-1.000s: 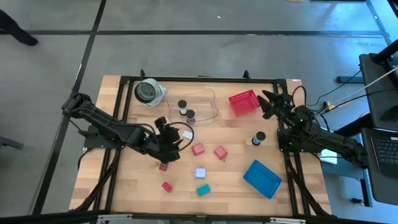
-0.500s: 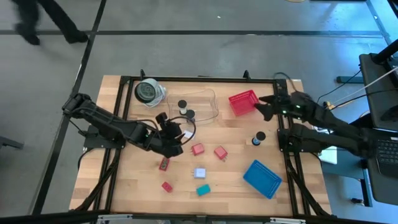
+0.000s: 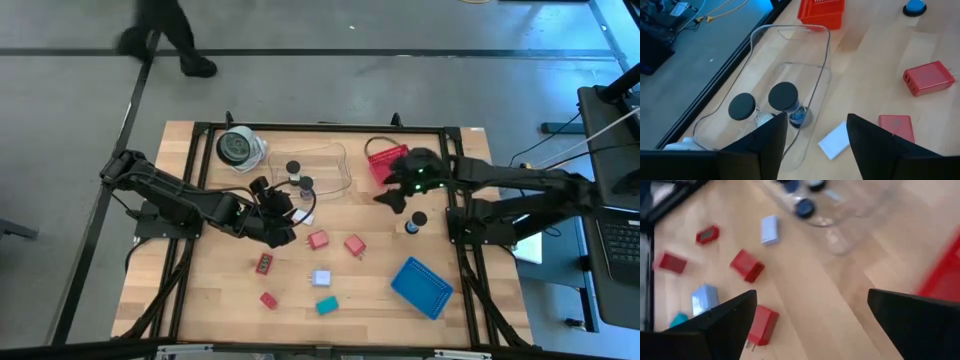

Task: Pick & Place Office items
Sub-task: Put the right red charger adapter into the red bin

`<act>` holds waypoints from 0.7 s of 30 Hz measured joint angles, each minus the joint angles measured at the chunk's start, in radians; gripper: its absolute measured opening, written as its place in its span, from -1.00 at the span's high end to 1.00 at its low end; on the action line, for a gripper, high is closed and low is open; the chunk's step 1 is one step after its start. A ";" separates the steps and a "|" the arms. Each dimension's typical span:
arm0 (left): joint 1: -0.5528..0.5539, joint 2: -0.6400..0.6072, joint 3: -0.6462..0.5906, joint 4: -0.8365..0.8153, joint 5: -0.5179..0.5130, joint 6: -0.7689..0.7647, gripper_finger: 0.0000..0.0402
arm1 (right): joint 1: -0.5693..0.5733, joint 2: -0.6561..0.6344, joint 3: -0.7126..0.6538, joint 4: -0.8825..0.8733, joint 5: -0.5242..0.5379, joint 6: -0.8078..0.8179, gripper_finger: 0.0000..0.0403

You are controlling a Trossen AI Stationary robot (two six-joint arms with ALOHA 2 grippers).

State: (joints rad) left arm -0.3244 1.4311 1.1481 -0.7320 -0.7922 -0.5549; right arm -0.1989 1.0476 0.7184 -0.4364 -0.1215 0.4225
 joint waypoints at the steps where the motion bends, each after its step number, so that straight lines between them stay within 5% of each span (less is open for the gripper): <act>1: 0.000 0.000 0.000 -0.005 0.000 0.000 0.00 | 0.024 0.028 0.013 0.012 0.005 -0.023 -0.88; 16: -0.008 0.000 0.000 -0.121 0.002 0.000 0.06 | 0.353 0.439 0.162 0.108 0.142 -0.215 -0.86; 21: -0.008 -0.001 0.000 -0.152 0.018 0.000 0.08 | 0.384 0.519 0.208 0.109 0.260 0.166 -0.86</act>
State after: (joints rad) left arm -0.3321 1.4304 1.1484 -0.8841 -0.7747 -0.5549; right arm 0.1847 1.5666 0.9264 -0.3273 0.1384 0.5886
